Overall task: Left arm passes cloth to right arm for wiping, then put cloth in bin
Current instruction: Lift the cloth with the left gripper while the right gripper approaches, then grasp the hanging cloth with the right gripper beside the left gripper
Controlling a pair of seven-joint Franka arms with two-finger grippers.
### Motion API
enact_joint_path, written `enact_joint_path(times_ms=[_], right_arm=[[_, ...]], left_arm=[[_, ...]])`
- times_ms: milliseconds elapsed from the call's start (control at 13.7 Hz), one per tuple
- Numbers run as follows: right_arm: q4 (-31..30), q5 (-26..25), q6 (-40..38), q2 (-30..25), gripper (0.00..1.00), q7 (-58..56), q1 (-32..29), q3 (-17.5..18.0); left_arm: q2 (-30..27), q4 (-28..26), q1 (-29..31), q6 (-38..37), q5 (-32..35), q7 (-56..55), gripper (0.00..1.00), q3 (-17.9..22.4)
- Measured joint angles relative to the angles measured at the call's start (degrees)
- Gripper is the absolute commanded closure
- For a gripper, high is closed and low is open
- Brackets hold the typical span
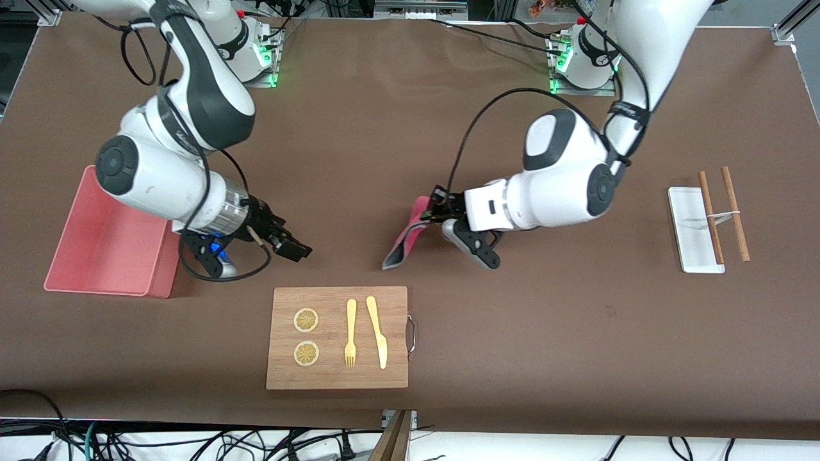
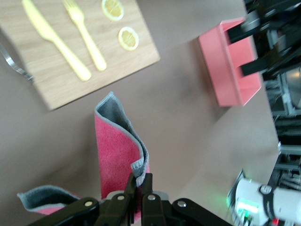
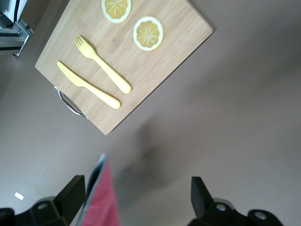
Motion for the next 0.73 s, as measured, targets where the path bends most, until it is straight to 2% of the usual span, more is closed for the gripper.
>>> enact_joint_path(times_ms=[293, 732], right_arm=[[0.01, 0.00, 2.11, 3.45, 0.01, 0.84, 1.42, 0.43], [0.01, 0.00, 5.27, 5.54, 0.01, 0.86, 1.70, 0.43]], left_arm=[[0.17, 0.03, -4.81, 9.42, -5.92, -0.22, 0.93, -0.02], [0.17, 0.09, -5.23, 10.62, -6.04, -0.63, 0.93, 0.25]])
